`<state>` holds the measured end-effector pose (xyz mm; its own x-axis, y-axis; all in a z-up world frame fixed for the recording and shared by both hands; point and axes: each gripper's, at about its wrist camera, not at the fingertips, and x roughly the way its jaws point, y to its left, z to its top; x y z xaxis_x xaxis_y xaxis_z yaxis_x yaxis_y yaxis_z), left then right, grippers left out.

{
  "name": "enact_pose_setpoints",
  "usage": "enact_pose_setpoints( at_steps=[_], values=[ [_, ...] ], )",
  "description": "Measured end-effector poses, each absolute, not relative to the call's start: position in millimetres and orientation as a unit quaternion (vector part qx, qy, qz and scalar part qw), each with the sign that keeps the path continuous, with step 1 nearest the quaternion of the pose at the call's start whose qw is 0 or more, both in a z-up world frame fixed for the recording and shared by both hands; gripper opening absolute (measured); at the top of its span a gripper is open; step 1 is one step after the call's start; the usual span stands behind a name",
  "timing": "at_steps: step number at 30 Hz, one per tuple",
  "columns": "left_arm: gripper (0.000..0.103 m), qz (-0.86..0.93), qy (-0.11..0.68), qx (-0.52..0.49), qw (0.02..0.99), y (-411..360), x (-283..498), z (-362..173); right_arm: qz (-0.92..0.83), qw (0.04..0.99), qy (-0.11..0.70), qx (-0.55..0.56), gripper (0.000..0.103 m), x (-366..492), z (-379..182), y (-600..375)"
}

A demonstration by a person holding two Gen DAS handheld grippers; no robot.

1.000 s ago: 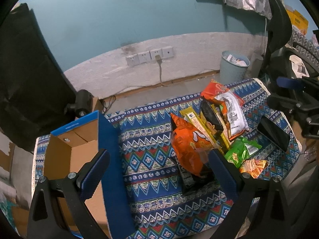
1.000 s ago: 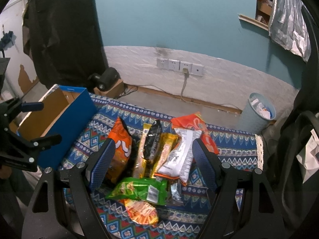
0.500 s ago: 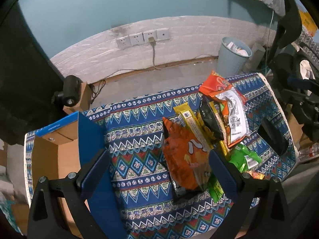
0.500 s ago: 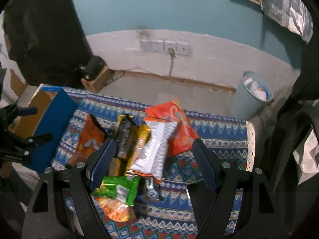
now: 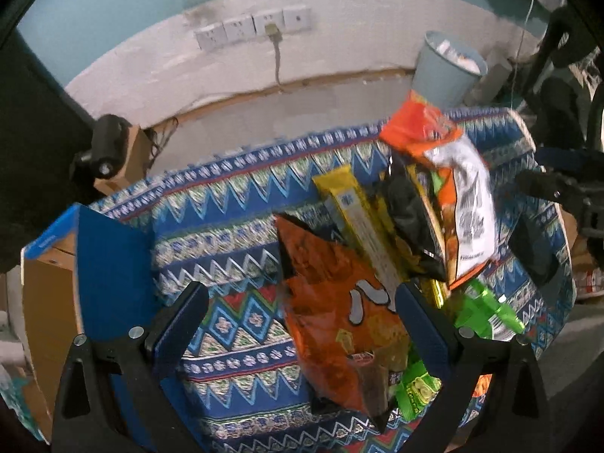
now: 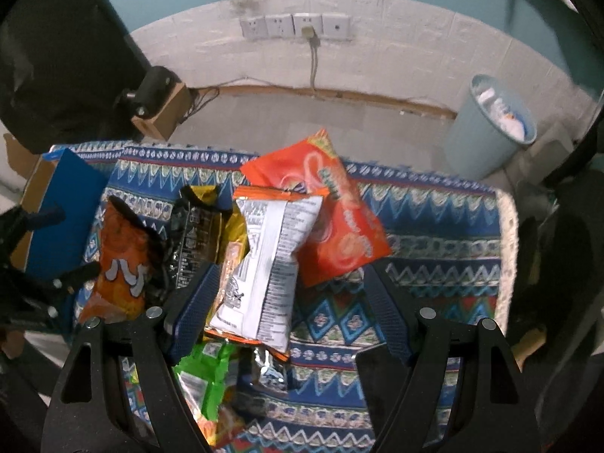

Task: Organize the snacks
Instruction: 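Grasp the orange chip bag with the left tool while the right tool grasps the white-silver bag, then carry both bags to the cardboard box and release them inside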

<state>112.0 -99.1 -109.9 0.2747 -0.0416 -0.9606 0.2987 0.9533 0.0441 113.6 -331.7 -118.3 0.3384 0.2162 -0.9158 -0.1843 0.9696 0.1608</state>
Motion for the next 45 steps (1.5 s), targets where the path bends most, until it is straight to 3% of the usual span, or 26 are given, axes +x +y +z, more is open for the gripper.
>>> enact_pose_setpoints(
  at_steps=[16,20,23,29,45],
  values=[
    [0.099,-0.145,0.628,0.131,0.753,-123.0,106.7,-161.1,0.137,0.768,0.624,0.038,0.078,126.0,-182.2,-309.2],
    [0.079,-0.171,0.632,0.105,0.749,-122.3,104.2,-162.1,0.144,0.766,0.626,0.037,0.075,126.8,-188.8,-302.7],
    [0.067,-0.175,0.626,0.105,0.753,-122.9,100.6,-160.9,0.153,0.76,0.632,0.025,0.057,125.4,-193.6,-294.2],
    [0.051,-0.19,0.614,0.101,0.76,-117.3,95.3,-155.7,0.16,0.771,0.616,0.008,0.042,122.0,-188.1,-290.4],
    [0.047,-0.186,0.552,0.128,0.803,-103.3,64.4,-108.0,0.154,0.806,0.572,-0.022,0.04,91.5,-143.8,-301.9]
  ],
)
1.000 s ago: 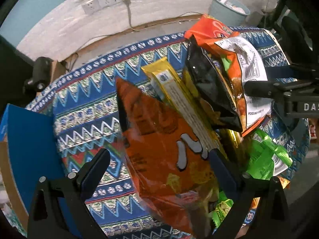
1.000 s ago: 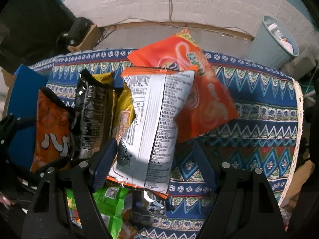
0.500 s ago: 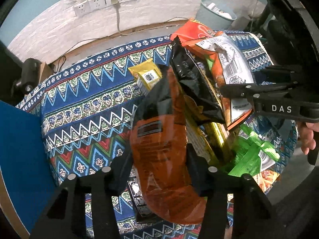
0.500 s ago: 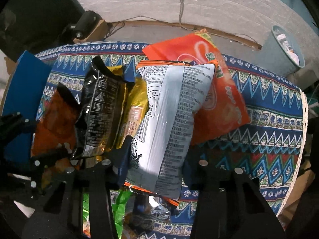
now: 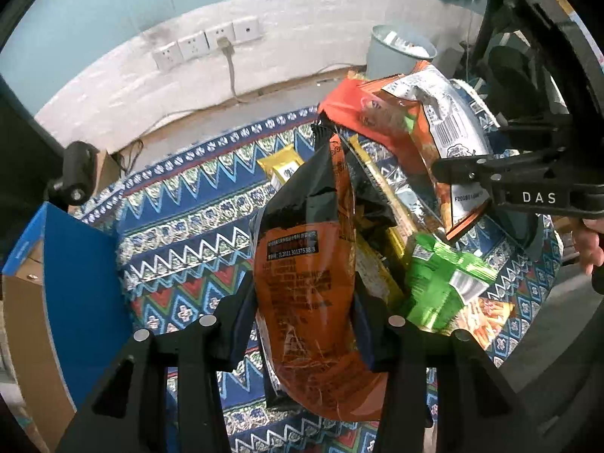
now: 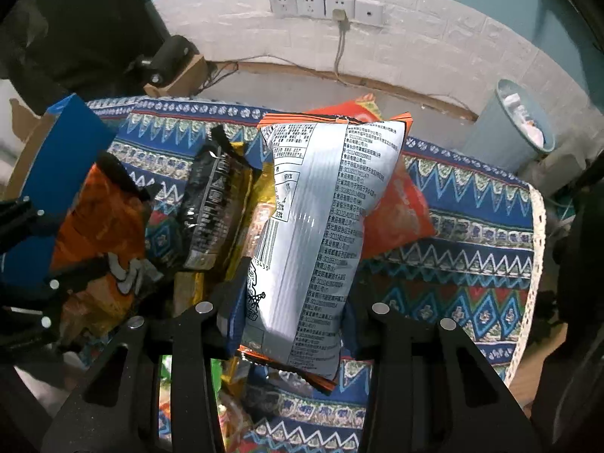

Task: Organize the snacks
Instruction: 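Carry both bags to the cardboard box and release them inside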

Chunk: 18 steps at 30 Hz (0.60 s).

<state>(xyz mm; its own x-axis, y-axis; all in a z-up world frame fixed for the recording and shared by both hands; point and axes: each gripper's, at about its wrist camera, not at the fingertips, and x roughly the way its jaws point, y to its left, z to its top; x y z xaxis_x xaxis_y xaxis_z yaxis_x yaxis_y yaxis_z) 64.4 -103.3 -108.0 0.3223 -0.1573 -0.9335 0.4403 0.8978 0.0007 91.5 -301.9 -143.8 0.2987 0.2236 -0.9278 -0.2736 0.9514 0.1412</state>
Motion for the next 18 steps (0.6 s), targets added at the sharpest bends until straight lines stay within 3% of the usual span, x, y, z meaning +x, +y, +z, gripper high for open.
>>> enact_pose_setpoints(
  at_steps=[18],
  values=[
    [0.047,-0.135,0.476,0.153,0.855,-55.7,37.2,-49.8,0.182,0.841,0.508,-0.021,0.04,54.5,-74.2,-279.4]
  ],
)
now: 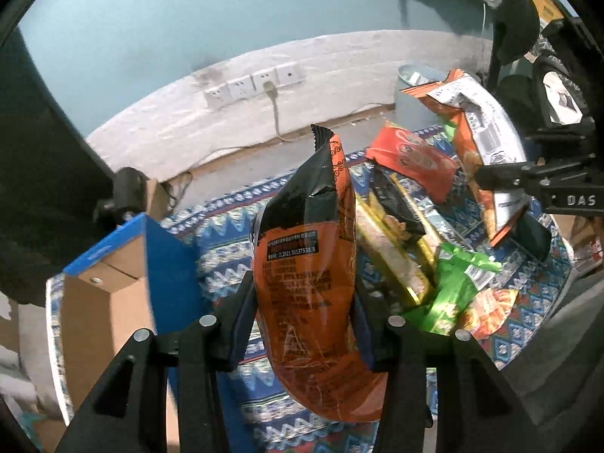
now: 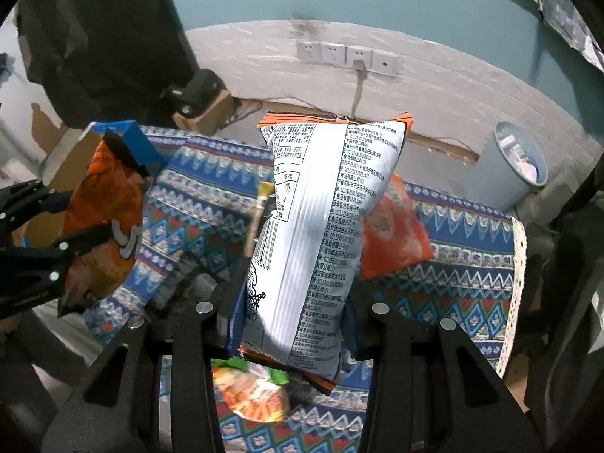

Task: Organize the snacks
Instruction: 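Carry both bags to the cardboard box and release them inside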

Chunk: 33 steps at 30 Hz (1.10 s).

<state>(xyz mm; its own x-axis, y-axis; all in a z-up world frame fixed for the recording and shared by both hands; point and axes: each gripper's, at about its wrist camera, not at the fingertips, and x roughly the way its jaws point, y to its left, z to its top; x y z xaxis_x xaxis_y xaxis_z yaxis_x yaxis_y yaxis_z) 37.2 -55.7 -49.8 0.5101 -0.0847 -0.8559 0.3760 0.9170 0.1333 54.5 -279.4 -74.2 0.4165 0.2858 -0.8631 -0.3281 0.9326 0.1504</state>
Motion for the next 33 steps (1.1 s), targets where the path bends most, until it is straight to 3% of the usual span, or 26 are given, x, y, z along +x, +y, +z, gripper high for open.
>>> enact_pose_setpoints(
  at_steps=[21,33],
  values=[
    [0.047,-0.062,0.428,0.132,0.892,39.2,15.3,-2.2,0.287,0.835,0.468,-0.049,0.04,48.9,-29.2,-168.2],
    [0.047,-0.014,0.434,0.112,0.894,96.0,7.5,-5.9,0.345,0.812,0.465,-0.078,0.04,53.7,-30.9,-79.8]
  ],
)
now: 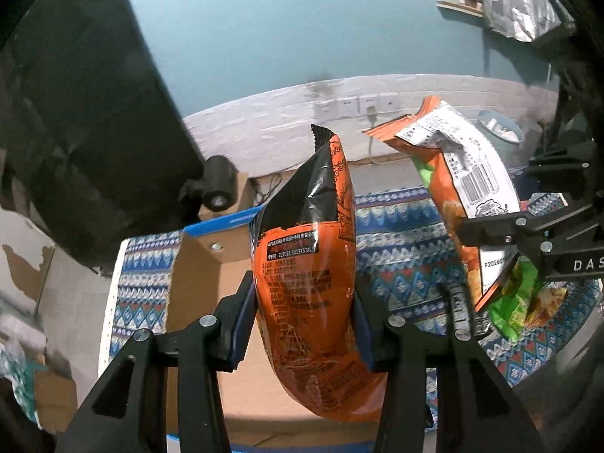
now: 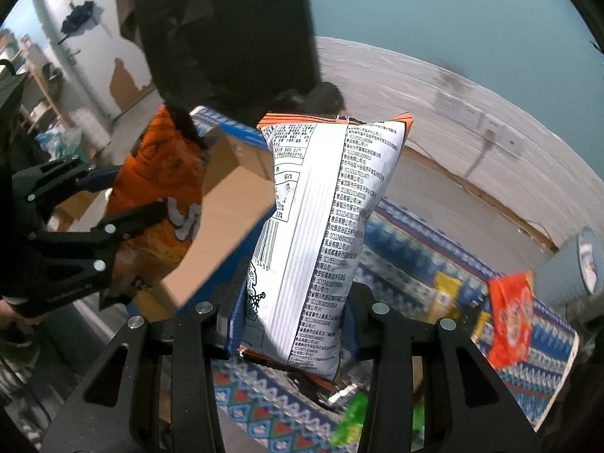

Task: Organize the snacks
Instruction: 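Carry both bags to the cardboard box and release them inside, then move both tools back over the remaining snacks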

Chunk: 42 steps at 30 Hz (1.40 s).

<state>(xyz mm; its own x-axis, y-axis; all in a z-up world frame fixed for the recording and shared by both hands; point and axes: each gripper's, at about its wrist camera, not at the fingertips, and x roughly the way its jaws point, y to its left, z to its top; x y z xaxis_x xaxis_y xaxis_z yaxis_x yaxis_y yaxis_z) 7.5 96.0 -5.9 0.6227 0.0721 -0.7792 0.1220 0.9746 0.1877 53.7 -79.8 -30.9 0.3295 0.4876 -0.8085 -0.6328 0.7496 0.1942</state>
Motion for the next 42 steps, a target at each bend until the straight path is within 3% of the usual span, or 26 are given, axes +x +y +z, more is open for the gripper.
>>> enact_pose_setpoints(
  at_steps=[19,27,28,29,31,42],
  values=[
    [0.047,0.042,0.481,0.083,0.872,169.0,-0.5,-41.8,0.401,0.762,0.499,-0.096,0.04,62.9,-61.1,35.9],
    [0.05,0.058,0.505,0.083,0.857,174.8,7.1,-54.8,0.405,0.746,0.52,-0.092,0.047,66.1,-73.6,47.3],
    [0.055,0.061,0.504,0.085,0.857,175.1,6.9,-54.2,0.404,0.748,0.519,-0.09,0.048,65.7,-72.6,46.7],
    [0.067,0.069,0.502,0.089,0.857,175.0,7.2,-52.6,0.404,0.749,0.518,-0.088,0.054,66.4,-71.0,45.1],
    [0.078,0.075,0.494,0.095,0.861,173.3,5.9,-48.2,0.401,0.755,0.513,-0.083,0.061,67.5,-67.0,40.2],
    [0.078,0.039,0.491,0.085,0.866,153.2,8.2,-38.9,0.383,0.774,0.499,-0.064,0.069,73.5,-49.9,1.2]
  ],
)
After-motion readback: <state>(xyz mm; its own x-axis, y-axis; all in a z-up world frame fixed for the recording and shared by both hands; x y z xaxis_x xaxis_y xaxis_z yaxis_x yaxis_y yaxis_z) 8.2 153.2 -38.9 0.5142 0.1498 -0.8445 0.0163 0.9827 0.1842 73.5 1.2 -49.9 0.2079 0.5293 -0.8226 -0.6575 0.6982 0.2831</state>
